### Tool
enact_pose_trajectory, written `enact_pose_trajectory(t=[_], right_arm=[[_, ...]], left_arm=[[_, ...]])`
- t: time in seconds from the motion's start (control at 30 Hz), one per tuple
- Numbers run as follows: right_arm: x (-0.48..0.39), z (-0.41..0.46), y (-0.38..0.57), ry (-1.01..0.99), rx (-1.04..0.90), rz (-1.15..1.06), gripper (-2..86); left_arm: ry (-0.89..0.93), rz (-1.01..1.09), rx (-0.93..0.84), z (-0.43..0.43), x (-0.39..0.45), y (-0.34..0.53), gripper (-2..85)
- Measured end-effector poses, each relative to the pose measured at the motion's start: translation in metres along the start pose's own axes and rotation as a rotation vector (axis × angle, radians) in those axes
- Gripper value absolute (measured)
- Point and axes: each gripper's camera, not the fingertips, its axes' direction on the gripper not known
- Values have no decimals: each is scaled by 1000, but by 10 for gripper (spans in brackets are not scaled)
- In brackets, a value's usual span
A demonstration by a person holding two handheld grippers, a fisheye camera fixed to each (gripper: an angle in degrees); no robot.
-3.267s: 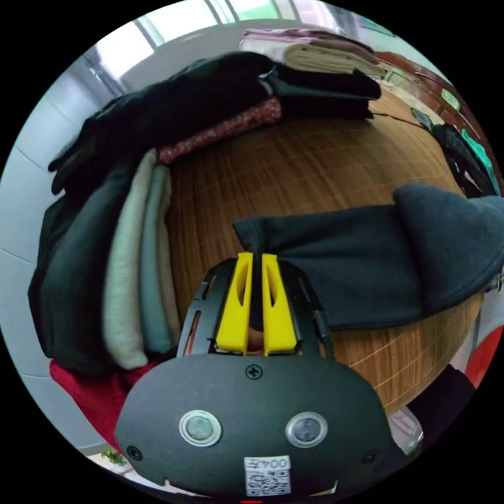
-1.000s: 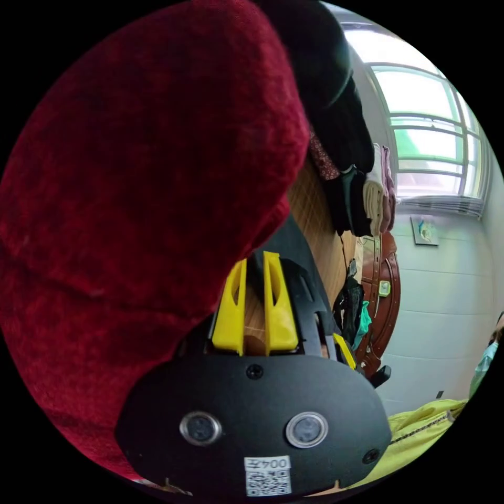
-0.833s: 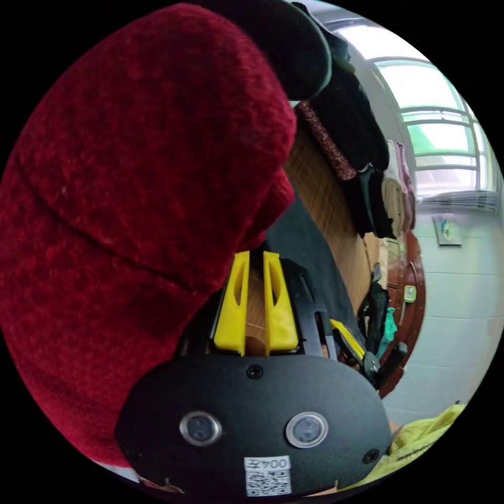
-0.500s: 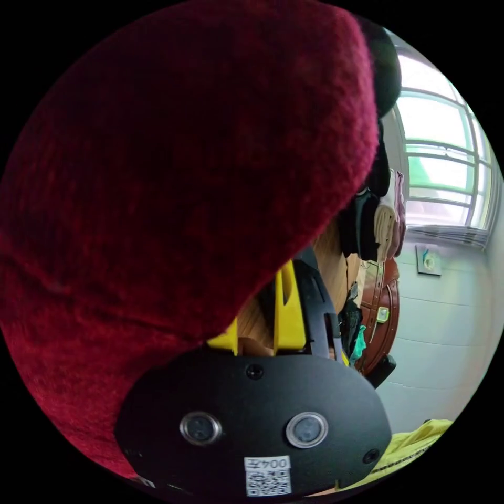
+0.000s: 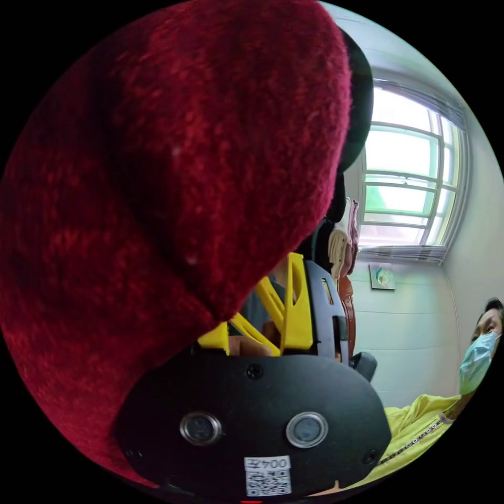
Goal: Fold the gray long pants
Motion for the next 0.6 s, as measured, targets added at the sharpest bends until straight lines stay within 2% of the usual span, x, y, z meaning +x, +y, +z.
enact_pose_trajectory(t=[0.03,0.1,0.17,0.27,0.5,0.57,0.6], right_arm=[[-2,5,1,55,-5,7,74],[6,5,4,27,-4,78,62],[34,-6,17,-103,36,315,58],[58,-28,41,-150,123,516,58],[34,-24,62,-64,111,405,60],[27,-20,72,-32,110,360,63],[26,-19,75,-20,107,354,63]], left_arm=[[1,8,-10,-2,-3,5,182],[6,19,-20,-7,-7,14,185],[13,29,-26,-11,-12,24,192],[39,41,-22,-14,-20,41,221],[66,138,-140,11,-23,78,262],[28,164,-145,19,-23,86,240],[-9,186,-146,24,-25,92,176]])
